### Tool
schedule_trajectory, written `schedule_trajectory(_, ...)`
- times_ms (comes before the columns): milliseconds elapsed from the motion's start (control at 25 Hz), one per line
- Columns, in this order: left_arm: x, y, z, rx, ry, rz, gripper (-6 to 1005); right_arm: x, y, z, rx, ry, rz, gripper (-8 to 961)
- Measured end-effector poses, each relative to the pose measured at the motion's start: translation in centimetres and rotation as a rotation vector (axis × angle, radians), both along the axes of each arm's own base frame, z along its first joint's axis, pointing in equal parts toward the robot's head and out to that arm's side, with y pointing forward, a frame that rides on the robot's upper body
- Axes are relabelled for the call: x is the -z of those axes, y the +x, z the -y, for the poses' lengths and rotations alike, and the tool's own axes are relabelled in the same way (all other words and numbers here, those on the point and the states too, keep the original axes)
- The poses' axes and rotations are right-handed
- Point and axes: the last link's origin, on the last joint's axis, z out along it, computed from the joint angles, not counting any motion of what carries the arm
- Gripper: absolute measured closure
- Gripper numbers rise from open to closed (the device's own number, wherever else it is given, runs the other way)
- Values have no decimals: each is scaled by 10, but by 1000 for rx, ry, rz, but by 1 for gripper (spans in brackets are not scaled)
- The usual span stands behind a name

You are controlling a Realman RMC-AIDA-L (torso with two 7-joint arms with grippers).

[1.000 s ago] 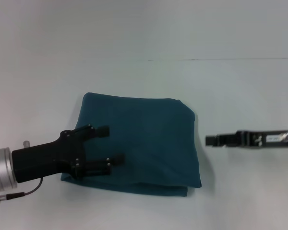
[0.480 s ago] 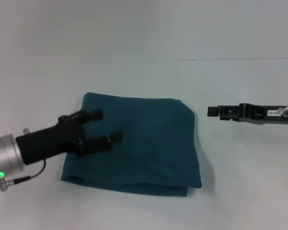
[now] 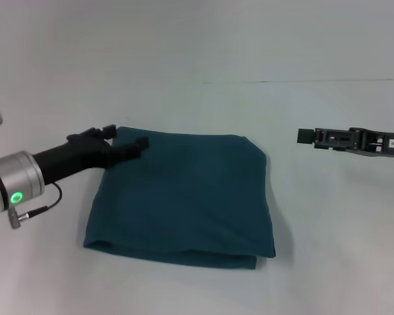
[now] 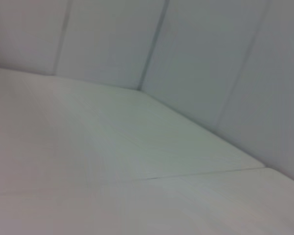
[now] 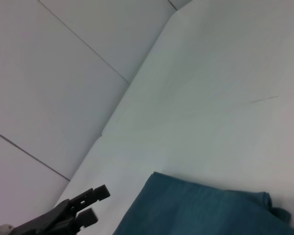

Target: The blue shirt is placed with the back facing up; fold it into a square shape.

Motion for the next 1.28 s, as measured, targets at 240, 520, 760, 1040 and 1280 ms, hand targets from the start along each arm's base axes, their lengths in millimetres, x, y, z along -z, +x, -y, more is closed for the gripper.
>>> schedule_trajectory(240, -1, -5, -16, -114, 35, -18, 60, -6, 6, 3, 18, 13, -8, 64)
schedule_trajectory(520, 14, -9, -34, -256, 39, -112, 62, -8, 8, 4, 29, 12, -11, 66)
schedule_trajectory(760, 20, -10, -41, -292, 53, -145, 63, -7, 7, 3, 34, 6, -14, 67)
schedule_trajectory(1040, 24, -7, -42, -287, 46, -154, 64, -5, 8, 4, 40, 6, -15, 69)
schedule_trajectory(1280, 28, -3, -42, -269, 26, -169, 65, -5, 8, 3, 43, 12, -13, 70)
